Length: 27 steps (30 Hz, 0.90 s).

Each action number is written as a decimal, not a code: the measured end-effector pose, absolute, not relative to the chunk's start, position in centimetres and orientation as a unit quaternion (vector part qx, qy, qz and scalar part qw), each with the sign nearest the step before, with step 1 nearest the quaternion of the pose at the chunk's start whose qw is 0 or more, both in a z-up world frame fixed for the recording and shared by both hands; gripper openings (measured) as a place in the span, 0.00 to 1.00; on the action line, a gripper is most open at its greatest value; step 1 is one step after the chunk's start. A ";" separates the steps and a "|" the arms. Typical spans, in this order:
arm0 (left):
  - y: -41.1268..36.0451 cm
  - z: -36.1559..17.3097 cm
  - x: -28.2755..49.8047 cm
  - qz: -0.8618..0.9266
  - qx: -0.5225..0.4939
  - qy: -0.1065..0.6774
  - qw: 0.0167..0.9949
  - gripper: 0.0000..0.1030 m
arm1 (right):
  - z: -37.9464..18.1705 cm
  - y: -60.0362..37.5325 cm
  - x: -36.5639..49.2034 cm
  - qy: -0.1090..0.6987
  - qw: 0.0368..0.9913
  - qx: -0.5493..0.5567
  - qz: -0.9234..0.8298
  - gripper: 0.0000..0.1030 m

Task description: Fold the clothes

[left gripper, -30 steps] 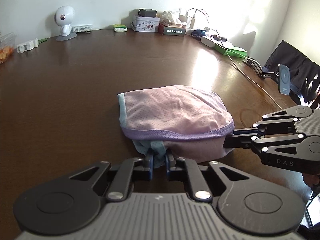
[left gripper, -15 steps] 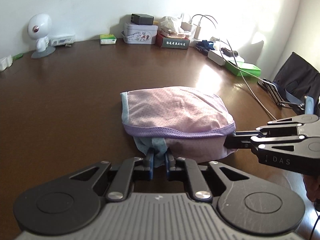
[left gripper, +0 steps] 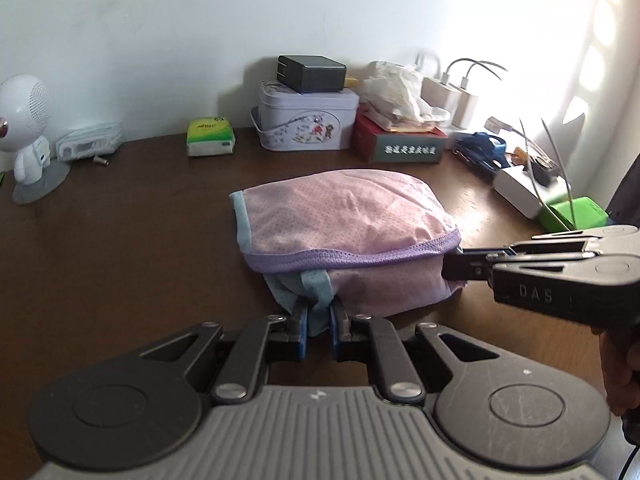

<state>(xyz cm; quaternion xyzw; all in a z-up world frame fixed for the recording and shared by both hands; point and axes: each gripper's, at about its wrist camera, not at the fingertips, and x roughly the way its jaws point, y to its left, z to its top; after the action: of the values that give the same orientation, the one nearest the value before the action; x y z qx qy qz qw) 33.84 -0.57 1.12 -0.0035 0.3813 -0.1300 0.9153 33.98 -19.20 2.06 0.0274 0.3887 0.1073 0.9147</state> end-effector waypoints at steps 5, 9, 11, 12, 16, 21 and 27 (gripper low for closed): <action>0.7 1.0 36.0 -0.115 -0.023 0.381 0.917 0.10 | 1.7 -19.2 37.3 0.386 0.913 0.040 0.121 0.04; 0.8 1.4 34.8 -0.119 -0.021 0.379 0.918 0.18 | 1.9 -19.3 37.5 0.389 0.913 0.041 0.116 0.11; 1.1 2.6 32.5 -0.118 -0.025 0.379 0.918 0.32 | 2.8 -19.8 36.0 0.389 0.915 0.046 0.097 0.18; 1.4 3.3 31.1 -0.122 -0.034 0.377 0.917 0.36 | 3.6 -20.0 34.6 0.386 0.917 0.046 0.087 0.25; 1.5 5.5 22.8 -0.142 -0.031 0.370 0.918 0.72 | 6.9 -19.4 25.1 0.364 0.929 0.048 0.056 0.54; 0.7 5.6 9.8 -0.113 0.006 0.385 0.916 0.93 | 7.1 -16.9 10.5 0.361 0.927 0.052 0.090 0.82; 0.7 3.9 -0.8 -0.038 -0.015 0.374 0.927 1.00 | 5.6 -15.7 -0.2 0.371 0.921 0.040 0.109 0.88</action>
<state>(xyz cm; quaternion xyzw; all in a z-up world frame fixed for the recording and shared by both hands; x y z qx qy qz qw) -0.83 0.72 3.91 -0.0150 0.3736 -0.0375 0.9267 -0.18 -15.68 5.57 0.0403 0.3712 0.1088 0.9213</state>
